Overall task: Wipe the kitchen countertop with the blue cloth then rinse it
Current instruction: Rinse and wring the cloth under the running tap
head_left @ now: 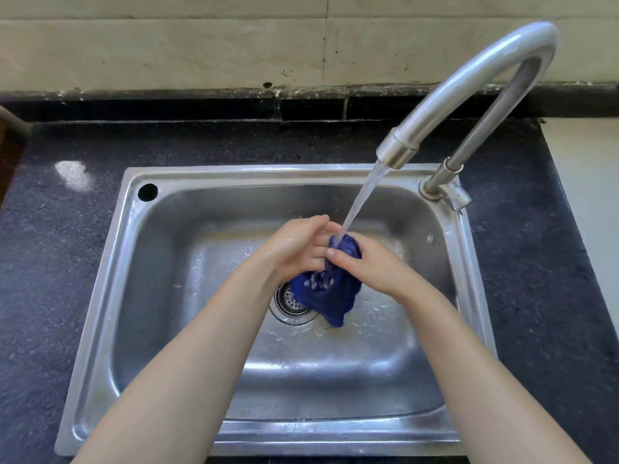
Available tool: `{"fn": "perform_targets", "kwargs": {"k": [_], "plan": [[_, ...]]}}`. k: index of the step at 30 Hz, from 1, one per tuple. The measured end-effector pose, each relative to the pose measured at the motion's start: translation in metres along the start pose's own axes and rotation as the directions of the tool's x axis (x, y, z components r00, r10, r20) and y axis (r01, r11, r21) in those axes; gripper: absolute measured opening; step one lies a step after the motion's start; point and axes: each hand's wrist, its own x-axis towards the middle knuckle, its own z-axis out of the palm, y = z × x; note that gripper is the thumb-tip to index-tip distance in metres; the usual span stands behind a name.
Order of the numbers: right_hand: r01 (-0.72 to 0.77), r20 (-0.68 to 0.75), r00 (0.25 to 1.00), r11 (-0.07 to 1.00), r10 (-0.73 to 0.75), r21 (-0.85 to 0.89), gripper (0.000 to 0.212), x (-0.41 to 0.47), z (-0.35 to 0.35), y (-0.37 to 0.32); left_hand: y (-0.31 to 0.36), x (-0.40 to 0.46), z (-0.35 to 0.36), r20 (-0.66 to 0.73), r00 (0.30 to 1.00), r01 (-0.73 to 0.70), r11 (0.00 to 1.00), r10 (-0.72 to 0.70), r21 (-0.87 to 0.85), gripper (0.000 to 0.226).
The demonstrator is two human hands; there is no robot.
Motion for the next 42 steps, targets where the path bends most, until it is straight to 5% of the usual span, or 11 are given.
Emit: {"fn": "perform_targets", "kwargs": {"k": [3,7,11,17,24,27,31,33,36,39,42], "plan": [[-0.014,-0.071,0.997,0.961,-0.006,-0.277,0.031,0.002,-0.011,-0.010,-0.009,-0.001,0.000,-0.042,0.998,-0.033,0.996,0.037,0.080,0.025],[0.033,-0.125,0.992,0.972,-0.004,0.231,0.029,0.000,-0.022,-0.030,-0.032,-0.007,0.018,-0.004,0.992,-0.124,0.985,0.126,0.123,0.025],[0.126,-0.384,0.921,0.980,-0.058,0.155,0.028,-0.003,-0.041,-0.033,-0.050,-0.002,0.016,0.000,0.971,-0.225,0.917,0.238,0.329,0.037],[0.108,-0.459,0.877,0.989,-0.144,-0.105,0.029,-0.015,-0.045,-0.019,-0.046,0.001,-0.006,0.264,0.899,-0.428,0.574,0.350,0.698,0.017],[0.075,-0.607,0.786,0.993,-0.115,-0.092,0.030,-0.022,-0.039,-0.002,-0.041,-0.009,-0.037,0.152,0.879,-0.347,0.388,0.452,0.854,0.019],[0.045,-0.579,0.814,0.999,-0.046,-0.017,0.024,-0.019,-0.029,0.008,-0.040,-0.015,-0.043,0.047,0.937,-0.287,0.689,0.345,0.665,0.029],[0.125,-0.603,0.780,0.901,0.169,0.414,0.027,-0.022,-0.006,0.001,-0.031,-0.018,-0.019,-0.124,0.948,-0.214,0.877,0.292,0.430,0.048],[0.171,-0.568,0.812,0.874,0.136,0.455,0.027,-0.027,0.016,-0.010,-0.027,-0.012,0.000,-0.206,0.969,-0.131,0.991,0.136,0.040,0.054],[0.214,-0.529,0.840,0.970,-0.123,0.115,0.031,-0.028,0.066,-0.029,-0.031,-0.011,0.042,-0.072,0.996,-0.078,0.793,0.043,-0.604,0.046],[0.049,-0.651,0.717,0.950,-0.248,-0.309,0.042,0.002,0.060,-0.024,-0.027,-0.009,0.055,-0.216,0.976,-0.179,0.622,0.017,-0.762,0.027],[-0.154,-0.637,0.771,0.972,0.004,-0.180,0.044,0.030,0.028,-0.015,-0.031,0.000,0.061,0.033,0.997,0.069,0.775,-0.063,-0.628,0.024]]}}
